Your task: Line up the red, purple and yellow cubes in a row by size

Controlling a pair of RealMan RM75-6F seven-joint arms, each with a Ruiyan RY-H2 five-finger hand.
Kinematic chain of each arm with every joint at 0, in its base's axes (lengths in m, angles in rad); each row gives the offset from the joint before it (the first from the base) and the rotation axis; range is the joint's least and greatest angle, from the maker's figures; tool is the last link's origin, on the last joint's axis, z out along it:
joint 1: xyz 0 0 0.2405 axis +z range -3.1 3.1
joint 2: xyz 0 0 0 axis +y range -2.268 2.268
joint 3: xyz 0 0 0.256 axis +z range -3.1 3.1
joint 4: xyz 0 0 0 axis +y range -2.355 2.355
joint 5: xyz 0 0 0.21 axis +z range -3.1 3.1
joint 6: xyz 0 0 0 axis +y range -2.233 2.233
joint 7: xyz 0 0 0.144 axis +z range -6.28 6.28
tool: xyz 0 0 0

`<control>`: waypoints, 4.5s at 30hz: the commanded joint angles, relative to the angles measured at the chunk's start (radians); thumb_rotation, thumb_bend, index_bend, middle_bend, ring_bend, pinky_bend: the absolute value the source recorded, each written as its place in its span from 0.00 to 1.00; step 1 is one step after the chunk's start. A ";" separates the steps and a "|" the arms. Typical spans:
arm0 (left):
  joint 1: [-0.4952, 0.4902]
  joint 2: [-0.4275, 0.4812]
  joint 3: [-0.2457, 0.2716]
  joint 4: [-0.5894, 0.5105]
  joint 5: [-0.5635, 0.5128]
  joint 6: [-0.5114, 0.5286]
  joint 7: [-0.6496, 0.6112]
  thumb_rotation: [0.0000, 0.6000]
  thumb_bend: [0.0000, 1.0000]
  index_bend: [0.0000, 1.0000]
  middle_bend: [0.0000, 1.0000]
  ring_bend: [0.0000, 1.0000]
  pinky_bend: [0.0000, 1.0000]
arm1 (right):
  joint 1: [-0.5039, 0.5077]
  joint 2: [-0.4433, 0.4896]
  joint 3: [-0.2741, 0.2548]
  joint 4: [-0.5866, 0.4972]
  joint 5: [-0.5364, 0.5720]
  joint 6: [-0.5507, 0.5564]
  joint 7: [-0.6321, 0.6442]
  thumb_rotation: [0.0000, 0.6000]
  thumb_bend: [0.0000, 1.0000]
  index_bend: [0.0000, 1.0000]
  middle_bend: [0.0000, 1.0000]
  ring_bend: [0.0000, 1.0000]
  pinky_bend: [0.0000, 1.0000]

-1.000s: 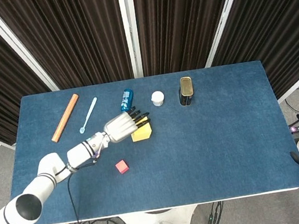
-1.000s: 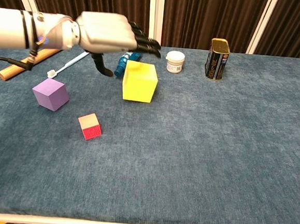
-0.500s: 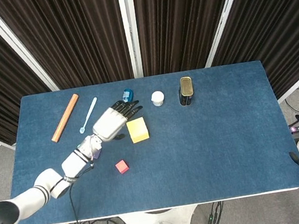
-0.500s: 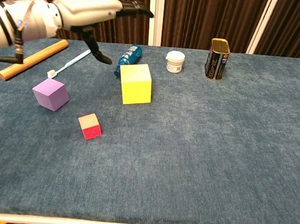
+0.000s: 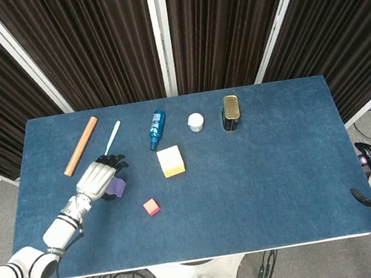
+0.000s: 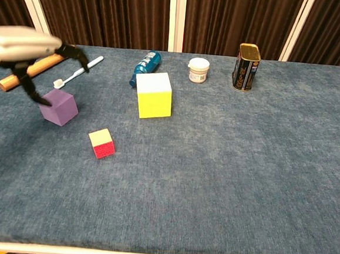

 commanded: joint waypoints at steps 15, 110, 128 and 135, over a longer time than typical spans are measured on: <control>0.058 -0.145 -0.039 0.187 -0.023 -0.035 -0.068 1.00 0.22 0.42 0.42 0.29 0.26 | -0.002 0.001 -0.003 -0.004 0.002 0.003 -0.005 1.00 0.13 0.05 0.10 0.01 0.13; -0.095 -0.271 -0.239 -0.024 -0.554 0.070 0.610 1.00 0.17 0.13 0.14 0.13 0.26 | -0.018 0.003 0.000 0.069 0.020 0.020 0.087 1.00 0.13 0.05 0.11 0.01 0.13; -0.144 -0.477 -0.266 0.340 -0.413 -0.021 0.445 1.00 0.08 0.13 0.13 0.12 0.25 | -0.022 0.007 0.002 0.060 0.046 0.008 0.065 1.00 0.13 0.05 0.11 0.01 0.13; -0.147 -0.497 -0.279 0.367 -0.383 -0.023 0.423 1.00 0.08 0.13 0.13 0.12 0.25 | -0.023 0.010 0.004 0.056 0.049 0.007 0.059 1.00 0.13 0.05 0.11 0.01 0.13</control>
